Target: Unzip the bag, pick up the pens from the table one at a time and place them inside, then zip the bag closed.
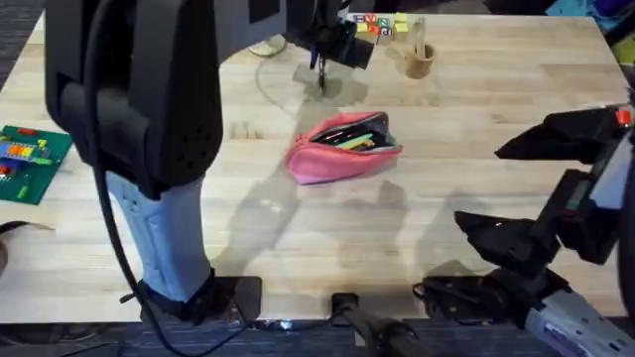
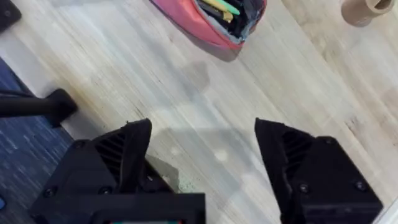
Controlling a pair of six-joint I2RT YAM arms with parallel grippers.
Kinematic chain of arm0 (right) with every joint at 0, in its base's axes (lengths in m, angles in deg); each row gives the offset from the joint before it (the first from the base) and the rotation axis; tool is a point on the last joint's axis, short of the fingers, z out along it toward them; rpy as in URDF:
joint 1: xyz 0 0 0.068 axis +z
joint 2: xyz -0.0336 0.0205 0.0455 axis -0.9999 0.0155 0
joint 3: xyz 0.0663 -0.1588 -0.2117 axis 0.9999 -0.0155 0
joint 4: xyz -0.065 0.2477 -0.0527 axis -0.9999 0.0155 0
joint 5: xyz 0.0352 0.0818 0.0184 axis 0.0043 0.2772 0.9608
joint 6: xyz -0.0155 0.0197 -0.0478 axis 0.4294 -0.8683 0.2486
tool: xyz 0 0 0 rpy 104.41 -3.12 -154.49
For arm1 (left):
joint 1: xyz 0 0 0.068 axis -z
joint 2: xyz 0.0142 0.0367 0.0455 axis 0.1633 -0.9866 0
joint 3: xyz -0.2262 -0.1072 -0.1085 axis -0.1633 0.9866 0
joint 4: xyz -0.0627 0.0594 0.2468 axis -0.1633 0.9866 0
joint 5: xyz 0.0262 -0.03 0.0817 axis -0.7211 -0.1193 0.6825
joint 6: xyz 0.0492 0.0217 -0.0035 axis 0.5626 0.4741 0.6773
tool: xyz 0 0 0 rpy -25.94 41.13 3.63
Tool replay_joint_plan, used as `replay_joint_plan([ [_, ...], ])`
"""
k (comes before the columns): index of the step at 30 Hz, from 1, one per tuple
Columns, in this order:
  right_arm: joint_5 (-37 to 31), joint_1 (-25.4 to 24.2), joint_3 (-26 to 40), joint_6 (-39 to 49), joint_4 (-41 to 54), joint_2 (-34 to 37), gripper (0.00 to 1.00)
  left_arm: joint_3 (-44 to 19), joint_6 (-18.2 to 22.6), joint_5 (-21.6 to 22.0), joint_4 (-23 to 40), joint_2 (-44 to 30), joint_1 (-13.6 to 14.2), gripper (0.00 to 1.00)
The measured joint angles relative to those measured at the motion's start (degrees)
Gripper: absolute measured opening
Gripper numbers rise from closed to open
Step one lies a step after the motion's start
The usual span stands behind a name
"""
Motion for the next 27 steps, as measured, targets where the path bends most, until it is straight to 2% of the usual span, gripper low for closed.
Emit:
replay_joint_plan([
  [12, 0.0, 0.0, 0.0, 0.0, 0.0, 0.0, 0.995, 0.0, 0.0, 0.7, -1.7, -3.1, -2.9, 0.994],
  [27, 0.0, 0.0, 0.0, 0.0, 0.0, 0.0, 0.996, 0.0, -0.2, 0.8, -2.1, -4.3, -3.0, 0.995],
])
